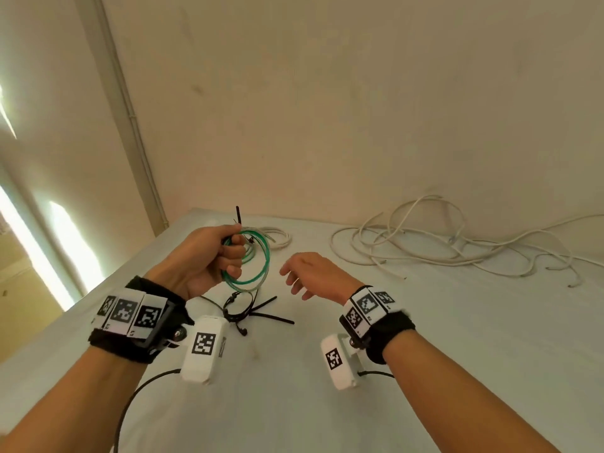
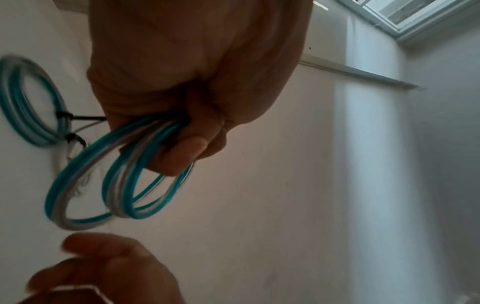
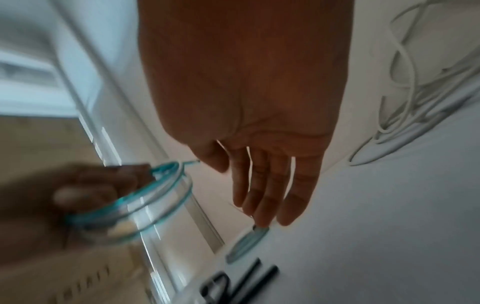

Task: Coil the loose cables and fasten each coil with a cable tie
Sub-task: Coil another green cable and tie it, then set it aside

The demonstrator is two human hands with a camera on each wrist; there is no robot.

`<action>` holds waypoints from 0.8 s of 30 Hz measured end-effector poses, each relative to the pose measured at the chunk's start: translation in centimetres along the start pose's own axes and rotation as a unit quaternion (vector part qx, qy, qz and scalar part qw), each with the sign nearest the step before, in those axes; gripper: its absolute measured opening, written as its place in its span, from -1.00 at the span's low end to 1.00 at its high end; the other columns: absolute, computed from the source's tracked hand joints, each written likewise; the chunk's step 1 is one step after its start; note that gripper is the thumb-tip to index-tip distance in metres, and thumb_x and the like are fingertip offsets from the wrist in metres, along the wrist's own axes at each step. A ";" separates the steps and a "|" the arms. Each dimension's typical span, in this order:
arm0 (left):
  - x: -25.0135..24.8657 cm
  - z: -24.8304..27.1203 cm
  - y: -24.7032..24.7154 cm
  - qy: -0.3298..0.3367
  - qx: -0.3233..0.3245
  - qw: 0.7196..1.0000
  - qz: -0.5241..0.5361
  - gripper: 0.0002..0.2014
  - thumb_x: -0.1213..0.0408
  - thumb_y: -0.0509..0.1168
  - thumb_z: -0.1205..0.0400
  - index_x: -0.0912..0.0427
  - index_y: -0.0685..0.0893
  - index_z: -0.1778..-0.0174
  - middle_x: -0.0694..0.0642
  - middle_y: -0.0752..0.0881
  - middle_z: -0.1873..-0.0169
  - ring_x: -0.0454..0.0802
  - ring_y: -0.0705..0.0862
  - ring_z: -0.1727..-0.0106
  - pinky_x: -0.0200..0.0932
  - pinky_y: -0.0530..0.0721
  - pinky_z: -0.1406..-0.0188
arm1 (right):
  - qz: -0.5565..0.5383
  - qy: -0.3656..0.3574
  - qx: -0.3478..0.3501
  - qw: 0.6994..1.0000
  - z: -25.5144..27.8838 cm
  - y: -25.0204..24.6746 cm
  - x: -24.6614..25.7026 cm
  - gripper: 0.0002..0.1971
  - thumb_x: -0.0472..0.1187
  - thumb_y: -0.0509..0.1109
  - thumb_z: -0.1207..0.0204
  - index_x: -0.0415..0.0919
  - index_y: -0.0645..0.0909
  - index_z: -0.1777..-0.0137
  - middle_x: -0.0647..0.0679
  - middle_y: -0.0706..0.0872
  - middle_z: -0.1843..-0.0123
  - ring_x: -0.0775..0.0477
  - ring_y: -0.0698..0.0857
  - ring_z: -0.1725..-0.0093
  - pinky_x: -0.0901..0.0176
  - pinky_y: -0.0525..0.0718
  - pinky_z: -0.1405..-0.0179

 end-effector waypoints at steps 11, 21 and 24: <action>-0.5 -0.6 -2.3 0.020 -0.067 0.996 -0.054 -0.63 0.13 0.06 -0.88 0.08 0.40 0.29 -0.07 0.26 0.58 -0.12 0.17 0.62 -0.26 0.37 0.66 | 0.255 -0.017 0.001 0.967 -5.6 7.6 0.7 -0.72 0.01 0.58 -0.56 -0.16 0.77 -0.14 -0.16 0.81 -0.15 -0.17 0.78 -0.11 -0.07 0.79 -0.17; -0.3 -1.1 -1.1 0.024 -0.040 0.997 -0.061 -0.65 0.14 0.08 -0.87 0.08 0.40 0.27 -0.05 0.23 0.54 -0.11 0.13 0.57 -0.25 0.38 0.63 | 0.021 -0.006 -0.128 0.992 -3.8 2.0 -1.0 -0.88 -0.07 0.64 -0.52 -0.10 0.85 0.09 0.01 0.78 0.30 0.09 0.72 0.34 0.29 0.61 0.36; -0.4 -1.5 0.9 0.037 -0.015 0.997 -0.066 -0.65 0.16 0.06 -0.86 0.09 0.40 0.28 -0.04 0.22 0.53 -0.09 0.13 0.57 -0.21 0.37 0.58 | -0.081 0.001 -0.152 0.985 -2.3 -0.8 -1.8 -0.85 -0.14 0.64 -0.54 -0.22 0.82 0.06 -0.09 0.84 0.21 0.04 0.82 0.34 0.25 0.65 0.45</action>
Point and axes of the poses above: each hand's wrist, its own z-axis away from the middle knuckle, its own y-axis out of the palm, x = y × z, the point moved 6 cm from there along -z, towards the middle knuckle
